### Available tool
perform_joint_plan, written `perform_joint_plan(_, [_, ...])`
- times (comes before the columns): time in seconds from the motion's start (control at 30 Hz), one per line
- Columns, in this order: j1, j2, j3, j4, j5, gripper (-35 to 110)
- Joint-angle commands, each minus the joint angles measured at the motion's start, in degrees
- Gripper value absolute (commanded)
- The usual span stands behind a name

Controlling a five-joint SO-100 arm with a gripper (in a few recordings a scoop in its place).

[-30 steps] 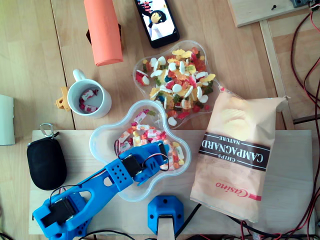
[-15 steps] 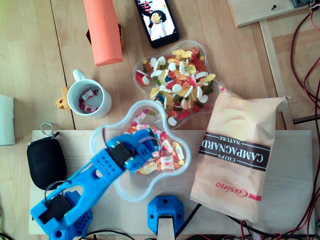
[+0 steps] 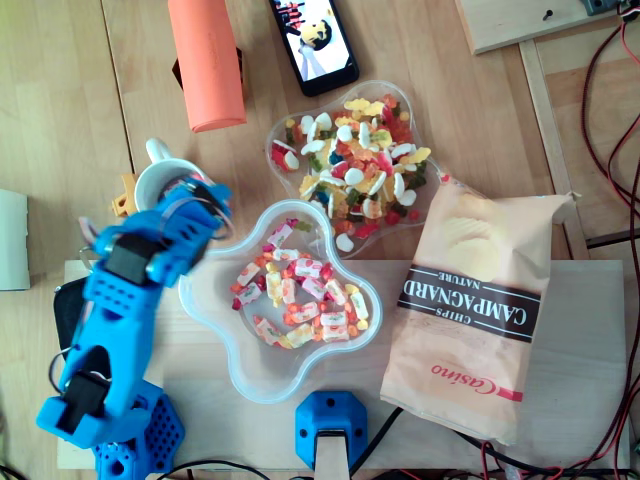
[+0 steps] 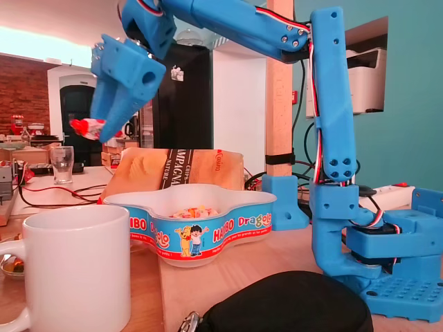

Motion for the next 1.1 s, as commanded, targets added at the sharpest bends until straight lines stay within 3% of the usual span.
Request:
perform_joint_plan(0.0, [-2.72,0.79,-1.49,0.62,2.2,-4])
perform_joint_plan(0.4, [-8.09,-0.09,7.21,-0.44,2.72,-4])
perform_joint_plan(1.07, [-11.69,-5.45,7.29,-0.44,2.55,-3])
